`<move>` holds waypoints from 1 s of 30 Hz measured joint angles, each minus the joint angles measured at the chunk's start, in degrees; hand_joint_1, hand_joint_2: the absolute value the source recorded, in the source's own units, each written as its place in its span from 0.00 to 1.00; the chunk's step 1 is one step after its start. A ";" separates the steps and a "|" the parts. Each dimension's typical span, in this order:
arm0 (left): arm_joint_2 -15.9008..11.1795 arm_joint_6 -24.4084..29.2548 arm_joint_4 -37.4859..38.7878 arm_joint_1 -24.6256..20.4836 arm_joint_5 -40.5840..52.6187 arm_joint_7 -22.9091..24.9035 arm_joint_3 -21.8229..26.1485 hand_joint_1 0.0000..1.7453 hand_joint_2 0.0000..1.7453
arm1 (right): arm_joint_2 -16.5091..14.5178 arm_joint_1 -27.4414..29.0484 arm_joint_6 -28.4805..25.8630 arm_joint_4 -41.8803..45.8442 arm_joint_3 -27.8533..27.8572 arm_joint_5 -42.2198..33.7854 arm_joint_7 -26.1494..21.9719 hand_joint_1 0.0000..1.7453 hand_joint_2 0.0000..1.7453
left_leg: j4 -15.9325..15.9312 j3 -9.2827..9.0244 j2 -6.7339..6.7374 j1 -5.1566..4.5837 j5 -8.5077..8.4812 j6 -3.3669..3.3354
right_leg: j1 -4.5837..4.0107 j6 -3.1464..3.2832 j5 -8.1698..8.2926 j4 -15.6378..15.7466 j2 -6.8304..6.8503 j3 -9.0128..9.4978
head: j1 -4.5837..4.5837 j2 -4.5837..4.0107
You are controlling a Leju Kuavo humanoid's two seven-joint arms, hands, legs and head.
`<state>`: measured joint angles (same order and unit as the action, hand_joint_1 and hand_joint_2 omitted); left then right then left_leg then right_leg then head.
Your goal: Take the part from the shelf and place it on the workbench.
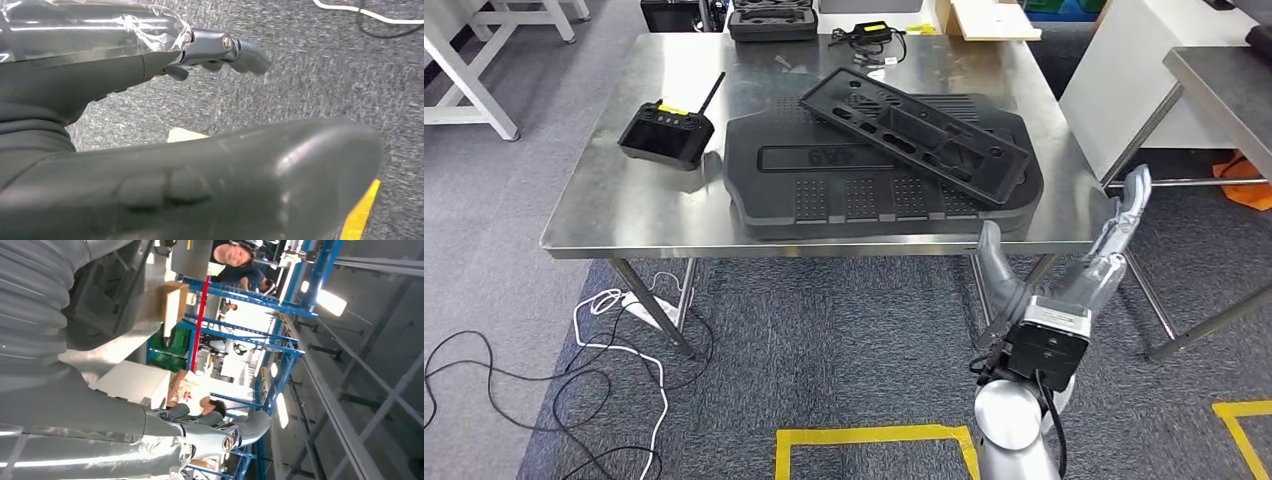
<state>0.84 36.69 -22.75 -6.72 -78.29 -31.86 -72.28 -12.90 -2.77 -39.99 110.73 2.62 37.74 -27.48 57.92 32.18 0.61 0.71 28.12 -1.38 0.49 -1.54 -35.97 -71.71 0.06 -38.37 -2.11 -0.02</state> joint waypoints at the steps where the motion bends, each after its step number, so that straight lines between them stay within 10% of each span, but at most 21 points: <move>1: 0.00 -0.02 0.00 0.04 -0.01 0.01 -0.01 0.00 0.00 | 0.01 0.18 -0.01 0.00 0.00 -0.06 0.01 0.00 1.00 | 0.05 0.28 0.03 -0.06 -0.17 0.00 | 0.02 -0.09 -0.66 -2.11 0.00 -0.57 | -0.23 0.00; 3: -0.01 -0.01 0.00 0.07 0.00 0.09 -0.01 0.00 0.00 | 0.02 0.36 -0.01 0.00 0.00 -0.15 0.00 0.00 1.00 | 0.18 0.65 0.04 -0.13 -0.42 0.11 | 0.03 0.07 1.22 0.24 0.01 1.52 | -0.64 0.00; 6: 0.02 -0.02 0.00 0.02 0.13 0.21 -0.08 0.00 0.00 | 0.02 0.36 -0.01 0.01 0.01 -0.27 -0.04 0.00 1.00 | 0.43 0.93 0.01 -0.30 -0.70 0.58 | -0.25 0.89 5.33 11.64 -0.02 7.86 | -1.23 0.00; 10: 0.04 -0.02 0.00 -0.01 0.30 0.38 -0.22 0.00 0.00 | 0.02 0.47 -0.01 0.02 0.03 -0.30 -0.07 0.00 1.00 | 0.60 1.33 -0.03 -0.28 -1.17 1.86 | -0.50 1.94 6.02 14.30 -0.12 8.41 | -1.28 0.00; 16: 0.03 -0.02 0.00 0.09 0.33 0.53 -0.27 0.00 0.00 | 0.02 0.47 -0.01 0.02 0.05 -0.32 -0.02 0.00 1.00 | 15.31 6.71 -0.32 0.02 7.77 3.49 | -0.17 3.27 7.39 14.45 0.30 6.96 | 0.33 0.00; 18: 0.03 -0.02 0.00 0.14 0.29 0.60 -0.28 0.00 0.00 | 0.02 0.49 -0.01 0.02 0.05 -0.34 -0.01 0.00 1.00 | 14.46 5.38 -0.32 0.16 6.61 3.62 | -0.14 3.22 7.48 13.93 0.29 6.37 | 0.69 0.00; 22: 0.03 -0.03 0.00 0.04 0.28 0.64 -0.29 0.00 0.00 | 0.02 0.37 -0.01 0.02 0.05 -0.32 0.05 0.00 1.00 | 1.67 -1.45 -0.37 0.33 2.13 3.08 | -0.35 2.48 7.42 12.80 0.20 5.62 | 1.34 0.00; 26: 0.03 -0.06 0.00 0.07 0.20 0.67 -0.28 0.00 0.00 | 0.02 0.19 -0.01 0.03 0.05 -0.30 0.05 0.00 1.00 | 0.56 -1.11 -0.26 0.22 1.40 1.49 | -0.31 0.99 7.29 12.28 0.10 5.04 | 1.23 0.00; 30: 0.03 -0.08 0.00 -0.05 0.19 0.67 -0.28 0.00 0.00 | 0.03 0.11 -0.01 0.03 0.05 -0.31 0.06 0.00 1.00 | 0.20 -0.08 -0.02 0.31 0.39 0.30 | 0.02 -0.01 0.16 1.34 0.03 0.74 | 0.07 0.00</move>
<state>0.87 36.62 -22.75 -6.77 -78.10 -31.19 -72.55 -12.86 -2.66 -40.00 110.75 2.67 37.43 -27.42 58.12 32.11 0.59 1.02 28.52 -1.08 0.51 -1.55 -35.81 -70.38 0.10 -37.63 -2.04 -0.02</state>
